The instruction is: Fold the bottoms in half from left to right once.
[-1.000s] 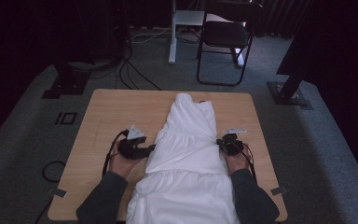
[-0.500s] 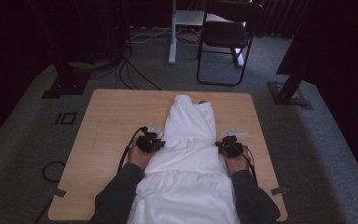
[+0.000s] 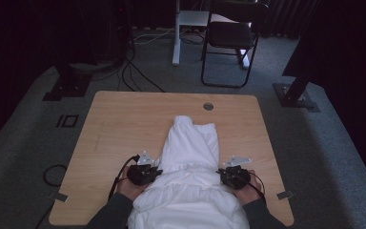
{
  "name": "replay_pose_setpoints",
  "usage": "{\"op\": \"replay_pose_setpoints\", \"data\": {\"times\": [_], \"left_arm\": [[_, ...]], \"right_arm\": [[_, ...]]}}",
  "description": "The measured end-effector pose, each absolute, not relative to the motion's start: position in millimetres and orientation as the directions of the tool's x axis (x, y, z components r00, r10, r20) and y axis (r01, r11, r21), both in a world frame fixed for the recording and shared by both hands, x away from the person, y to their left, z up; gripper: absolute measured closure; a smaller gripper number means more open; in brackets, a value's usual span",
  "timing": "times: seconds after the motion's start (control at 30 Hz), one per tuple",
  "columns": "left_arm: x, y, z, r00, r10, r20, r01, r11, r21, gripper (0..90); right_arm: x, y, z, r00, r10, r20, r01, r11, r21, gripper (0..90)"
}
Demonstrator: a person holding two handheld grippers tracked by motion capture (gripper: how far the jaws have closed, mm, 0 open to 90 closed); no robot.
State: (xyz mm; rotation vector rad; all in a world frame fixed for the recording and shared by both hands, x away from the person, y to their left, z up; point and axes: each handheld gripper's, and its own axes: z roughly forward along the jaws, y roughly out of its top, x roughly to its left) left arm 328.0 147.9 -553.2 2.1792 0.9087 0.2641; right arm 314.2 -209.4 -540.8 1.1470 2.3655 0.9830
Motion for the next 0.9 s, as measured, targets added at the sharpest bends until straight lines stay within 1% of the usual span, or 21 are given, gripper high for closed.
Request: {"op": "replay_pose_setpoints", "data": {"times": [0.03,0.1,0.13,0.2,0.27,0.3,0.37,0.43,0.53,0.57,0.6,0.63,0.67,0.7,0.73,0.8,0.83,0.9], "left_arm": [[328,148,-553,0.728,0.680,-0.091,0.526,-0.468,0.710,78.0],[329,148,-554,0.729,0.678,-0.095,0.526,-0.465,0.712,78.0],[329,148,-554,0.729,0.678,-0.095,0.525,-0.465,0.713,78.1],[329,148,-554,0.729,0.678,-0.094,0.522,-0.462,0.717,78.0],[329,149,-555,0.729,0.678,-0.096,0.521,-0.458,0.720,78.0],[329,149,-555,0.728,0.678,-0.099,0.521,-0.455,0.722,78.0],[328,150,-556,0.728,0.678,-0.102,0.520,-0.450,0.726,77.9],[328,150,-556,0.728,0.679,-0.099,0.519,-0.451,0.727,77.8],[327,149,-556,0.726,0.680,-0.100,0.521,-0.449,0.726,77.6],[327,149,-556,0.726,0.681,-0.098,0.519,-0.449,0.727,77.5],[327,149,-556,0.726,0.681,-0.095,0.518,-0.451,0.727,77.1],[326,149,-556,0.726,0.681,-0.093,0.519,-0.453,0.725,76.5],[326,149,-555,0.726,0.682,-0.093,0.519,-0.453,0.725,75.7],[325,149,-555,0.727,0.680,-0.097,0.520,-0.453,0.724,75.1],[324,148,-555,0.730,0.677,-0.097,0.518,-0.455,0.724,74.3],[324,147,-555,0.731,0.675,-0.099,0.519,-0.456,0.723,72.7],[324,147,-555,0.734,0.672,-0.099,0.519,-0.462,0.720,71.1],[322,143,-554,0.743,0.661,-0.101,0.515,-0.470,0.717,70.2]], "right_arm": [[319,-211,-535,-0.614,0.789,0.014,0.546,0.412,0.730,71.3],[332,-210,-521,-0.608,0.793,0.029,0.521,0.371,0.769,70.6],[342,-208,-516,-0.605,0.796,0.023,0.509,0.365,0.779,71.4],[362,-201,-509,-0.603,0.797,0.035,0.507,0.348,0.789,77.4],[389,-190,-504,-0.611,0.789,0.065,0.508,0.328,0.796,77.9],[401,-186,-503,-0.612,0.787,0.079,0.513,0.319,0.797,75.0],[422,-176,-503,-0.619,0.777,0.118,0.521,0.294,0.801,64.1],[439,-169,-505,-0.607,0.779,0.156,0.545,0.265,0.795,57.0],[455,-161,-515,-0.607,0.758,0.239,0.593,0.231,0.772,53.2],[458,-159,-518,-0.610,0.754,0.245,0.603,0.240,0.761,54.1],[460,-157,-521,-0.613,0.752,0.243,0.610,0.255,0.750,63.2],[460,-156,-522,-0.614,0.756,0.229,0.615,0.276,0.738,79.2],[455,-156,-520,-0.600,0.782,0.169,0.598,0.298,0.745,87.7],[449,-156,-516,-0.592,0.797,0.123,0.573,0.308,0.759,89.0],[438,-162,-505,-0.578,0.813,0.077,0.525,0.298,0.797,89.3],[422,-173,-487,-0.546,0.837,0.041,0.460,0.259,0.849,89.4],[412,-183,-477,-0.521,0.854,0.007,0.418,0.248,0.874,89.4],[404,-195,-473,-0.498,0.867,-0.021,0.402,0.252,0.881,89.3]]}}
